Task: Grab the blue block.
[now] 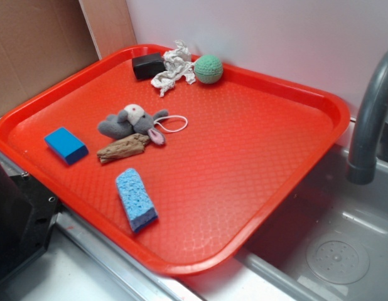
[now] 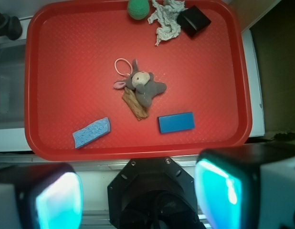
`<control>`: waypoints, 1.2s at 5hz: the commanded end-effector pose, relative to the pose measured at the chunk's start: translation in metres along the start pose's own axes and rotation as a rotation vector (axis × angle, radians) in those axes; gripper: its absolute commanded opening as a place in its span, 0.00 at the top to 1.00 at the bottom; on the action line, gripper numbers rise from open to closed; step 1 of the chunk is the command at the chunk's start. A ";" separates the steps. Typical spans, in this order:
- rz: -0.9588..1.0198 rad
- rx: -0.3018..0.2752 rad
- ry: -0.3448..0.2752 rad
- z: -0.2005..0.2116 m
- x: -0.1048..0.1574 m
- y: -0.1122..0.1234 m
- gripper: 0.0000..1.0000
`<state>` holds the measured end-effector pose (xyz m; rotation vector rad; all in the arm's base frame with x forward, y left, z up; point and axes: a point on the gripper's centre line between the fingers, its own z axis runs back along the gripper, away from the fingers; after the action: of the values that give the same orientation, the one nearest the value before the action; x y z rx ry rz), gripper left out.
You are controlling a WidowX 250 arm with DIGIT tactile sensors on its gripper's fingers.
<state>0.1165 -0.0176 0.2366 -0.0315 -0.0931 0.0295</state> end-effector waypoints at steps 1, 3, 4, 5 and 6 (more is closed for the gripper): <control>0.000 0.000 0.000 0.000 0.000 0.000 0.00; 0.493 0.105 0.007 -0.078 0.034 0.068 0.00; 0.742 0.122 -0.092 -0.096 0.018 0.077 0.00; 0.988 0.167 -0.173 -0.110 0.001 0.079 0.00; 1.241 0.191 -0.068 -0.131 -0.001 0.081 0.00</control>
<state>0.1295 0.0589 0.0948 0.1151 -0.0975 1.2638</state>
